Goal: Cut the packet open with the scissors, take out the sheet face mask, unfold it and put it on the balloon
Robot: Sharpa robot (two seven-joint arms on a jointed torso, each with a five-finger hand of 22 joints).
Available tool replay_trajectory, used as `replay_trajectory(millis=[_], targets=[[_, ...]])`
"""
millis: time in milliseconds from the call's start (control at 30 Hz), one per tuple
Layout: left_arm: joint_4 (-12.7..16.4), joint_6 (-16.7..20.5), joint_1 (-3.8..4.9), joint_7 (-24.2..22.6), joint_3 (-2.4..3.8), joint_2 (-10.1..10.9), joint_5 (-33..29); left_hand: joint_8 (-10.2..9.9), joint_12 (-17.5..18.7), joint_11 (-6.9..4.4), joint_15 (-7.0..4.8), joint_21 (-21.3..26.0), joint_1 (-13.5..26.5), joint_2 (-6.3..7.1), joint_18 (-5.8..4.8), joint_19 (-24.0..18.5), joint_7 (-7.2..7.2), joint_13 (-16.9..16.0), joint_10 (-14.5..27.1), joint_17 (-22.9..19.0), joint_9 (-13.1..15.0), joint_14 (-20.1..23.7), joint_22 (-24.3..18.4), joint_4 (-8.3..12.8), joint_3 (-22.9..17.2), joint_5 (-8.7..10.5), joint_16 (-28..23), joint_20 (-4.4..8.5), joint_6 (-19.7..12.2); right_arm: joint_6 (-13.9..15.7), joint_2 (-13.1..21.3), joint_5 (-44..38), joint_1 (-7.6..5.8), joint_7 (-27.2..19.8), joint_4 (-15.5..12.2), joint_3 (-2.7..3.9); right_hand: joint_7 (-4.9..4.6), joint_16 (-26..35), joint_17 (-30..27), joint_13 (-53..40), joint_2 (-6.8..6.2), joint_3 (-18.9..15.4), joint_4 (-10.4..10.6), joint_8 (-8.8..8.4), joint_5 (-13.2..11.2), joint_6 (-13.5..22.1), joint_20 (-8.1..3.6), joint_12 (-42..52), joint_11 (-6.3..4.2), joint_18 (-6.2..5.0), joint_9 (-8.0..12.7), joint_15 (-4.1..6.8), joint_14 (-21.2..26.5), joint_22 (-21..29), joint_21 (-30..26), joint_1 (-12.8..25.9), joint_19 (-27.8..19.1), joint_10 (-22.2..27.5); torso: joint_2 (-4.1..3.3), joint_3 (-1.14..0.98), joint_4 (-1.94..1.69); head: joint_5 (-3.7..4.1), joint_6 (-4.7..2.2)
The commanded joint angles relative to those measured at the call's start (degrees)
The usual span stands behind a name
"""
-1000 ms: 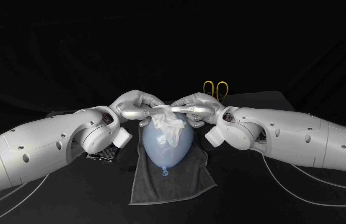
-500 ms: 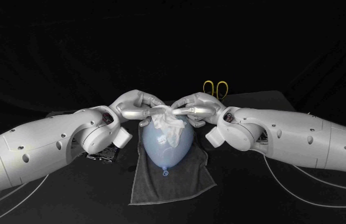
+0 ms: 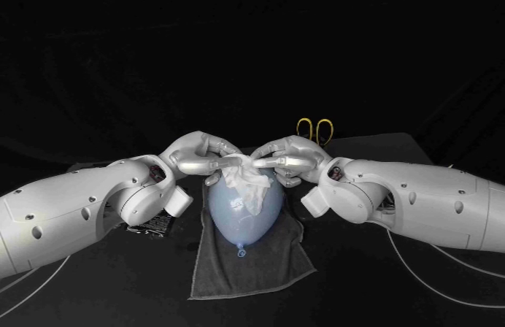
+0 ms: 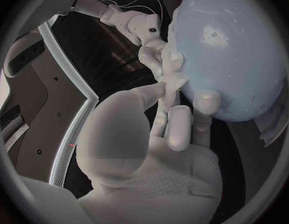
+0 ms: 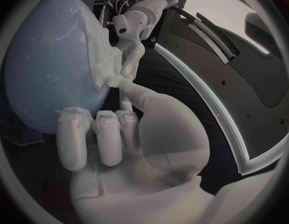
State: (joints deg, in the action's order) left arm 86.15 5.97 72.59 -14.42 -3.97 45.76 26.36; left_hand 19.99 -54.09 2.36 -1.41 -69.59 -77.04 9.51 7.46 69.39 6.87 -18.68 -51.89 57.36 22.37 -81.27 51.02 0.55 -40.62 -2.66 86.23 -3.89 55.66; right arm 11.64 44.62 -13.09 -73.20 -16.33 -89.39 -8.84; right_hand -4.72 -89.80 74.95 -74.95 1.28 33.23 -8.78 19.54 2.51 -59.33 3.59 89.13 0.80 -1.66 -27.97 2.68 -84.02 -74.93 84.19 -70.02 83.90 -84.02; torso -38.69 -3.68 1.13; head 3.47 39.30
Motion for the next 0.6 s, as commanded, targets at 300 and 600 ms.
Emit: replay_trajectory(millis=[300,600], targets=[[0.25,1.74,0.02,-1.33,0.05,0.8,-1.3,0.97,0.56,-0.35,-0.27,-0.42,-0.48,-1.41,-0.04,-0.06,-0.35,0.4,-0.33,0.79,1.32,0.17,0.96,1.27,-1.19,-0.2,-0.27,0.09,2.06,4.26,1.56,-0.05,0.01,-0.92,-2.09,0.04,0.15,-0.2,15.05,-14.71,-0.12,1.35,-0.33,1.96,0.27,0.66,-0.51,0.43,-0.55,0.39,-8.09,0.51,-5.98,-13.37,0.32,1.32,3.8,-5.73,0.01,-0.01,0.03,-0.2,0.08],[0.35,2.25,0.01,-1.2,0.05,1.17,-1.78,1.32,0.38,-0.47,-0.39,-0.68,-0.21,-1.35,-0.11,0.16,-0.53,0.39,-0.79,1.15,1.73,0.03,1.37,1.48,-1.47,-0.19,-0.22,0.19,2.56,6.25,3.16,-1.63,0.06,-0.72,-4.28,0.04,0.25,-0.2,15.05,-14.77,-0.29,2.27,-0.4,3.07,0.27,1.33,-0.6,0.51,-0.64,0.42,-9.85,0.59,-5.98,-13.4,0.42,2.08,3.85,-5.78,0.0,0.0,-0.03,-0.28,0.04]])
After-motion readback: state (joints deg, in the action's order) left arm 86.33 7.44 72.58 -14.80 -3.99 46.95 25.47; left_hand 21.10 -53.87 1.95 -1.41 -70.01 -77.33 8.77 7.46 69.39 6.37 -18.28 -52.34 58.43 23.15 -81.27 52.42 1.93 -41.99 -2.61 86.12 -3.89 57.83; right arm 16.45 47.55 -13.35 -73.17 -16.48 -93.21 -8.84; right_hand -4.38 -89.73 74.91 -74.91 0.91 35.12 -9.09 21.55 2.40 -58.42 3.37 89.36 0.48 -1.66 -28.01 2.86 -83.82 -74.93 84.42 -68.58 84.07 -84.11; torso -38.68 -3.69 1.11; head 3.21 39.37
